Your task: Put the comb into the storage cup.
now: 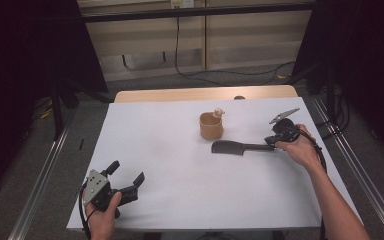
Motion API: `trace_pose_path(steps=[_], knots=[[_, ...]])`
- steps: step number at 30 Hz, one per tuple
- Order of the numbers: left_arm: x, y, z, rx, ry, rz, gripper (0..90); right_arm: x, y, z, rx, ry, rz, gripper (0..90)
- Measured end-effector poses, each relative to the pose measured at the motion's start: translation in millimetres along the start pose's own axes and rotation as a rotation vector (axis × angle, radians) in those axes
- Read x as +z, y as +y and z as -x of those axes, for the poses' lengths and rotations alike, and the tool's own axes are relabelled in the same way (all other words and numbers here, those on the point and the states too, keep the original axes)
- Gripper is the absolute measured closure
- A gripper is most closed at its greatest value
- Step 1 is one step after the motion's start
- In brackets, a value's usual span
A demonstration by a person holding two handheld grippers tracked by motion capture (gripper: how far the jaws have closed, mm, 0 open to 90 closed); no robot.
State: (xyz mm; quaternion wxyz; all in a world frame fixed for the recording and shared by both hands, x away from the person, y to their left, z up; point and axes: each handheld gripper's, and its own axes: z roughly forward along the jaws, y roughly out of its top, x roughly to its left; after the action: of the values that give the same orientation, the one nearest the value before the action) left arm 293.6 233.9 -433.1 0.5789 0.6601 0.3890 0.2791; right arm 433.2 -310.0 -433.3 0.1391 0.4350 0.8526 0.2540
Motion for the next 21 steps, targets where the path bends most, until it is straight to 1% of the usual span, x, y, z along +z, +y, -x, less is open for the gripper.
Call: trace_pose_path(steps=[5,7,8,11,13,14,16,17,21], knots=[[0.0,0.2,0.8,0.010,0.003,0.001,4.0,0.2,-0.6,-2.0,-0.007,0.001,0.004,90.0],[0.4,0.0,1.3,0.003,0.001,0.000,4.0,0.2,-1.3,-1.9,-0.010,0.002,0.010,90.0],[0.3,0.0,1.2,0.008,0.003,-0.003,4.0,0.3,-1.7,-1.6,-0.009,0.002,0.012,90.0],[0.4,0.0,1.3,0.004,0.002,0.000,4.0,-0.1,-2.7,-1.2,-0.003,0.005,0.012,90.0],[-0.1,0.2,0.7,0.007,0.003,0.000,4.0,-0.6,-3.2,-1.4,-0.007,0.005,0.016,90.0],[0.1,-0.2,0.0,-0.002,0.000,-0.002,4.0,-1.0,-3.3,-1.7,-0.007,0.007,0.016,90.0],[0.9,-0.8,-0.1,-0.003,0.003,-0.006,4.0,-2.1,-3.1,-2.3,-0.018,0.000,0.024,90.0],[1.0,-0.8,0.0,-0.005,0.001,-0.008,4.0,-3.0,-2.9,-2.9,-0.011,0.004,0.029,90.0],[0.6,-0.4,0.3,-0.005,-0.003,-0.002,4.0,-3.6,-2.8,-2.3,-0.017,0.001,0.029,90.0]])
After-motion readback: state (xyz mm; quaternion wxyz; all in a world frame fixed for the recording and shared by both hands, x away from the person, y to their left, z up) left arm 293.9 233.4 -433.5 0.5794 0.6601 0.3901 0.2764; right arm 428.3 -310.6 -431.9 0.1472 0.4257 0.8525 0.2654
